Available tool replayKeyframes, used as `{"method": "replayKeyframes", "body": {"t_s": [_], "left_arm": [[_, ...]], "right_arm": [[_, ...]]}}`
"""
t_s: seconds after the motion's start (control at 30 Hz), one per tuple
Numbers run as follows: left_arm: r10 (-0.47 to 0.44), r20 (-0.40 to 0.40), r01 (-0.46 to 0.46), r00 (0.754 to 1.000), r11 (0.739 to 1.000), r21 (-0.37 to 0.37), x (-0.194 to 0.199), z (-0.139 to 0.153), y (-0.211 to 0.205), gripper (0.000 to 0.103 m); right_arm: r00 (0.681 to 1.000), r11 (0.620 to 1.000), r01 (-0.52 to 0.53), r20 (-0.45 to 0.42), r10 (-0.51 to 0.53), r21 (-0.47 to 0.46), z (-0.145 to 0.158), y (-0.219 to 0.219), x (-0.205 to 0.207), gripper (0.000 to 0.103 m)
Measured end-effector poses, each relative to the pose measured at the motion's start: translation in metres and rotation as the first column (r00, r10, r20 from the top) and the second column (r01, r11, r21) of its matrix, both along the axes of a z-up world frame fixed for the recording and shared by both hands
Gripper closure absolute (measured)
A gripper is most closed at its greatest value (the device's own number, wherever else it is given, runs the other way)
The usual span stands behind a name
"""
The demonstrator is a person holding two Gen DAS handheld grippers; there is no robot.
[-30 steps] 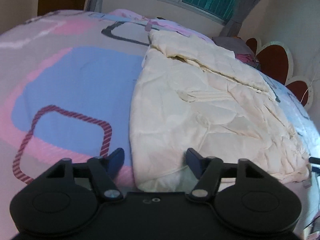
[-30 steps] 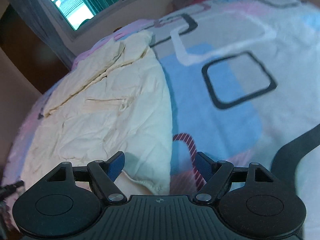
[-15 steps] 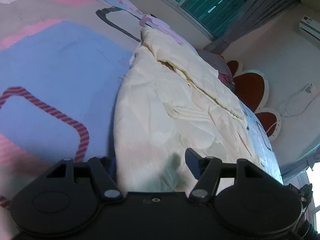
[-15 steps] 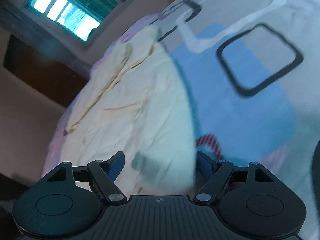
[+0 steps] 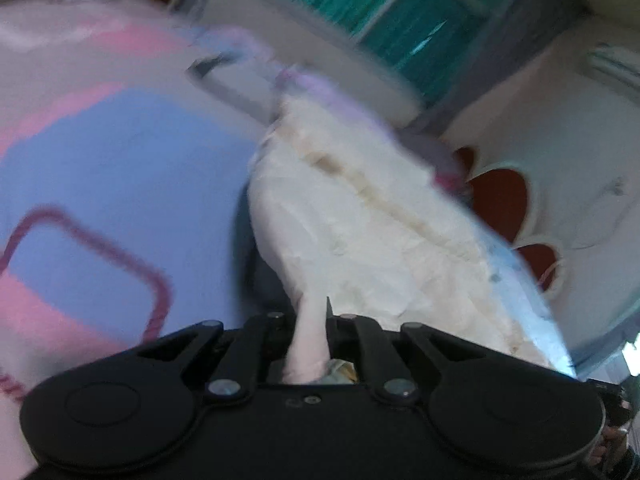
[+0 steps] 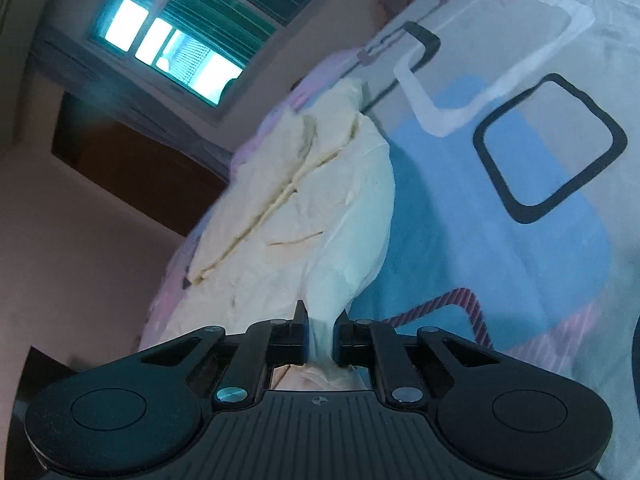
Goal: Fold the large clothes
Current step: 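Grasp the folded jacket edge with both grippers and lift it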
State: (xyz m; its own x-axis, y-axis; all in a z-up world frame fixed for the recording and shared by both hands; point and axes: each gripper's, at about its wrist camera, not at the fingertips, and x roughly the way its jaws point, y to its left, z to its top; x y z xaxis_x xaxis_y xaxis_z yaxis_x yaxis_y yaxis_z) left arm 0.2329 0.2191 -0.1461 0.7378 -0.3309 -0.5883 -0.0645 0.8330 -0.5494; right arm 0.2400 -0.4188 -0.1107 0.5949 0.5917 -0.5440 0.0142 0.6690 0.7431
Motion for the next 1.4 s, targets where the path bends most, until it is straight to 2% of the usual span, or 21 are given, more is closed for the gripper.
{"method": "replayKeyframes", "body": {"t_s": [0.03, 0.07, 0.13, 0.23, 0.33, 0.47, 0.57, 0.67, 0.83, 0.97, 1.03, 1.1, 1.17, 1.2, 1.23, 1.27, 1.33, 1.4], "left_arm": [[-0.001, -0.056, 0.001, 0.998, 1.000, 0.005, 0.006, -0.010, -0.001, 0.098], [-0.001, -0.072, 0.001, 0.997, 1.000, 0.002, 0.009, -0.013, -0.002, 0.098], [-0.006, -0.054, 0.005, 0.999, 1.000, -0.022, 0.012, -0.011, -0.002, 0.098], [-0.009, -0.007, 0.009, 1.000, 0.998, -0.070, 0.011, -0.003, 0.005, 0.098], [-0.009, 0.071, 0.016, 0.997, 0.995, -0.098, 0.011, 0.019, 0.007, 0.098], [0.000, 0.191, 0.024, 0.982, 0.992, -0.126, 0.034, 0.060, 0.005, 0.098], [-0.015, 0.261, 0.046, 0.965, 0.993, -0.112, 0.070, 0.090, -0.001, 0.098], [-0.010, 0.311, 0.053, 0.951, 0.990, -0.130, 0.115, 0.115, 0.000, 0.098], [-0.007, 0.327, 0.057, 0.945, 0.988, -0.143, 0.205, 0.135, 0.002, 0.098], [-0.005, 0.280, 0.047, 0.960, 0.989, -0.141, 0.275, 0.128, 0.004, 0.098], [-0.012, 0.236, 0.043, 0.972, 0.991, -0.126, 0.309, 0.116, 0.002, 0.098], [-0.008, 0.187, 0.025, 0.982, 0.996, -0.085, 0.340, 0.100, 0.001, 0.092], [0.007, 0.139, 0.001, 0.990, 0.998, -0.060, 0.366, 0.083, 0.001, 0.078], [0.022, 0.121, -0.014, 0.992, 0.998, -0.062, 0.369, 0.077, 0.008, 0.069], [0.045, 0.111, -0.038, 0.993, 0.997, -0.062, 0.373, 0.070, 0.012, 0.044], [0.075, 0.122, -0.069, 0.990, 0.996, -0.047, 0.374, 0.068, 0.017, 0.026], [0.098, 0.134, -0.100, 0.986, 0.995, 0.010, 0.374, 0.064, 0.023, 0.026], [0.068, 0.116, -0.070, 0.991, 0.997, 0.014, 0.377, 0.055, 0.032, 0.026]], "right_arm": [[0.999, 1.000, -0.011, -0.043, 0.010, -0.023, -0.006, 0.003, 0.006, 0.093], [0.998, 1.000, -0.015, -0.056, 0.014, -0.019, -0.009, 0.005, 0.009, 0.093], [0.999, 1.000, -0.018, -0.043, 0.019, 0.013, -0.008, 0.004, 0.013, 0.093], [1.000, 0.998, -0.014, 0.016, 0.013, 0.067, 0.006, -0.002, 0.017, 0.093], [0.995, 0.999, -0.030, 0.101, 0.025, 0.044, 0.037, 0.001, 0.025, 0.095], [0.981, 1.000, -0.027, 0.192, 0.027, -0.003, 0.076, 0.012, 0.058, 0.096], [0.967, 1.000, 0.009, 0.256, -0.007, -0.006, 0.105, 0.014, 0.085, 0.096], [0.956, 0.999, 0.040, 0.289, -0.043, 0.017, 0.127, 0.017, 0.129, 0.096], [0.952, 0.998, 0.051, 0.300, -0.061, 0.040, 0.150, 0.013, 0.212, 0.096], [0.967, 0.996, 0.069, 0.243, -0.081, 0.057, 0.134, 0.014, 0.296, 0.096], [0.977, 0.994, 0.088, 0.191, -0.099, 0.065, 0.116, 0.016, 0.337, 0.096], [0.983, 0.992, 0.102, 0.147, -0.112, 0.071, 0.092, 0.017, 0.370, 0.095], [0.984, 0.985, 0.153, 0.081, -0.159, 0.079, 0.068, 0.012, 0.394, 0.071], [0.979, 0.981, 0.184, 0.076, -0.188, 0.063, 0.061, 0.011, 0.397, 0.036], [0.968, 0.975, 0.222, 0.116, -0.223, 0.022, 0.059, 0.011, 0.395, 0.022], [0.964, 0.973, 0.229, 0.144, -0.225, -0.015, 0.057, 0.011, 0.395, 0.022], [0.966, 0.973, 0.227, 0.137, -0.220, -0.037, 0.047, 0.007, 0.398, 0.022], [0.972, 0.975, 0.202, 0.145, -0.187, -0.094, 0.039, 0.006, 0.402, 0.022]]}}
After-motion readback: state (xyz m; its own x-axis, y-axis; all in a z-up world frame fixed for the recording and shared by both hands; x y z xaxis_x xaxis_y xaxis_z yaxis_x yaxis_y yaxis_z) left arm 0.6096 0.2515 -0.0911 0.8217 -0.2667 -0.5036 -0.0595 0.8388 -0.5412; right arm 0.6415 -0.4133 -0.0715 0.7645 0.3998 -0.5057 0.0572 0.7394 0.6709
